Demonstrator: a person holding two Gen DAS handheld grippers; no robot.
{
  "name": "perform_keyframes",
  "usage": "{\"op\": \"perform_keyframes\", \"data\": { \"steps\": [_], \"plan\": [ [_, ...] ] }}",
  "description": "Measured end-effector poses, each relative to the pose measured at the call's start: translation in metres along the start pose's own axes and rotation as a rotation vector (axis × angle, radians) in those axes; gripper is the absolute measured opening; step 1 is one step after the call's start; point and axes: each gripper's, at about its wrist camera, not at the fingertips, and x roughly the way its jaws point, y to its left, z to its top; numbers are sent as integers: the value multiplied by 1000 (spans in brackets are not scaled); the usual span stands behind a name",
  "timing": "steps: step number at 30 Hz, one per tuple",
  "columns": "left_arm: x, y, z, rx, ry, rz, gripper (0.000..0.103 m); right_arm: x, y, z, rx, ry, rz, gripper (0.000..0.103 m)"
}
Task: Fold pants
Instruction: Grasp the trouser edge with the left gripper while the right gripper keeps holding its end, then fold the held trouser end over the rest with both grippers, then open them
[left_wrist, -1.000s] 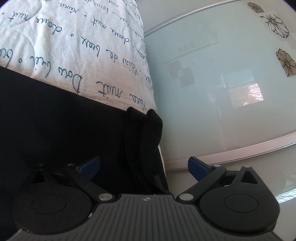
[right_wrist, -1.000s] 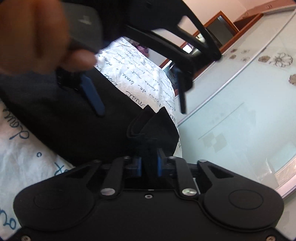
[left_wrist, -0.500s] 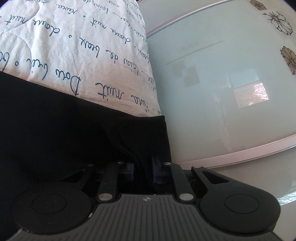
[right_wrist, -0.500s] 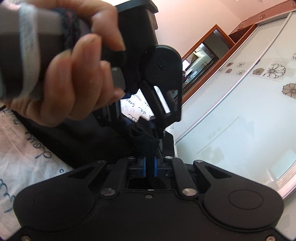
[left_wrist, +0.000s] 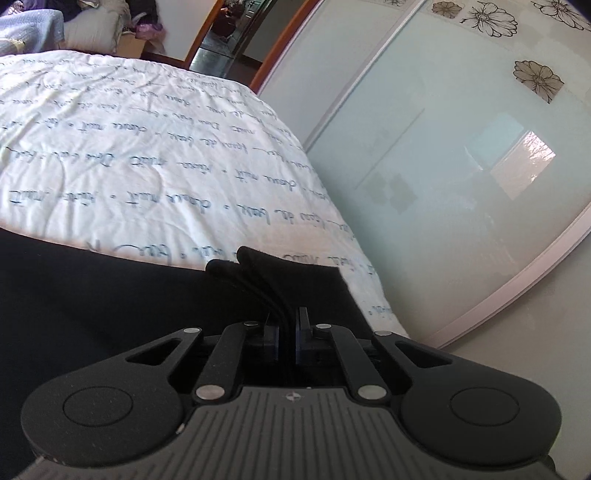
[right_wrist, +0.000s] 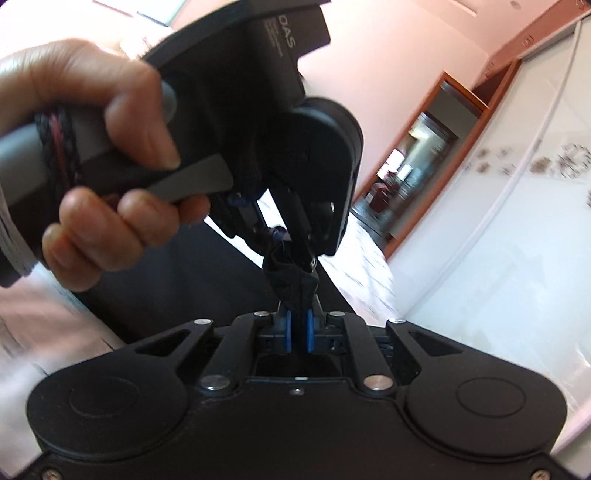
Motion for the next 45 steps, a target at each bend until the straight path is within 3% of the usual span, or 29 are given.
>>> {"op": "perform_keyframes", "data": {
  "steps": [13, 23, 35, 40, 45],
  "plan": [
    [-46, 68, -10, 31, -35, 173, 6, 18, 54, 27, 6, -49, 183, 7],
    [-50, 97, -19, 49, -49, 233, 7, 22, 79, 28, -11, -31, 249, 7],
    [-50, 107, -26, 124, -83, 276, 10, 41, 53, 36, -30, 0, 272, 7],
    [-45, 120, -27, 79, -46, 285, 13, 46, 54, 35, -34, 25, 289, 7],
    [-46, 119, -27, 96, -49, 299, 15, 50, 44, 35, -22, 30, 295, 7]
  ]
}}
